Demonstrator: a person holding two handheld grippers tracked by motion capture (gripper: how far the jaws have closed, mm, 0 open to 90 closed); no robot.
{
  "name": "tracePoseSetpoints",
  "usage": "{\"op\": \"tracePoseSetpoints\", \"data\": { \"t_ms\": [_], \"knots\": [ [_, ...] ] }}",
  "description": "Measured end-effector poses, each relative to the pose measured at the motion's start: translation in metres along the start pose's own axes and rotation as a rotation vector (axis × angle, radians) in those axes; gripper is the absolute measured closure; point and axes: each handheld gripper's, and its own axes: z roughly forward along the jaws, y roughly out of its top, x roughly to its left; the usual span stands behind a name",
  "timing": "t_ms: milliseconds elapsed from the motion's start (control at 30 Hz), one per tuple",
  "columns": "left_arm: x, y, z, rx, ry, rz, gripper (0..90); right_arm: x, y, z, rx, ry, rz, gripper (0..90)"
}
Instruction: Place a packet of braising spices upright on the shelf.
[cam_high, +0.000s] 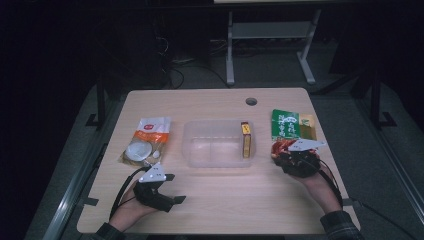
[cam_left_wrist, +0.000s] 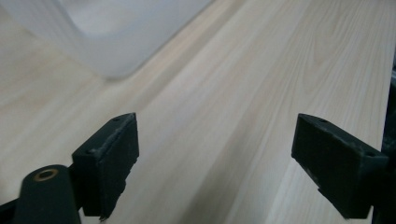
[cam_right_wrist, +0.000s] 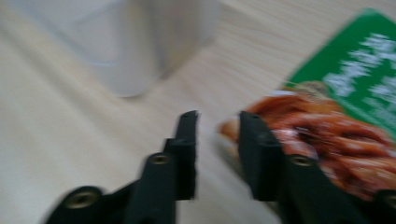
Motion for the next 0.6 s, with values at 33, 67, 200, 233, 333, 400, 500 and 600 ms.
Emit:
{"op": "tracePoseSetpoints", "data": {
  "t_ms": [33,67,200,233,333,400,500,600],
  "knots": [
    [0.000,-0.001,0.000,0.011,0.001,0.011,13.4,-0.005,0.001,0.000,-0.003,-0.017,0.016,78.7],
    [0.000,-0.002,0.001,0.009,0.003,0.009,13.4,-0.011,0.002,0.001,-0.004,-0.043,0.031,83.9],
    [-0.001,-0.001,0.004,0.014,0.006,0.020,13.4,-0.037,0.005,0.003,0.009,-0.116,0.083,89.8],
    [-0.001,-0.002,0.004,0.014,0.000,0.016,13.4,-0.043,0.005,0.004,0.017,-0.132,0.086,89.9],
    [0.000,-0.002,0.005,0.015,-0.021,0.004,13.5,-0.061,0.002,0.006,0.030,-0.183,0.113,89.8],
    [0.001,-0.002,0.004,0.013,-0.025,-0.001,13.5,-0.073,-0.001,0.005,0.036,-0.204,0.133,89.8],
    [0.001,-0.003,0.005,0.011,-0.024,-0.003,13.6,-0.088,-0.009,0.007,0.066,-0.227,0.151,89.8],
    [0.001,-0.003,0.005,0.018,-0.032,-0.004,13.6,-0.101,-0.017,0.007,0.076,-0.237,0.181,89.9]
  ]
}}
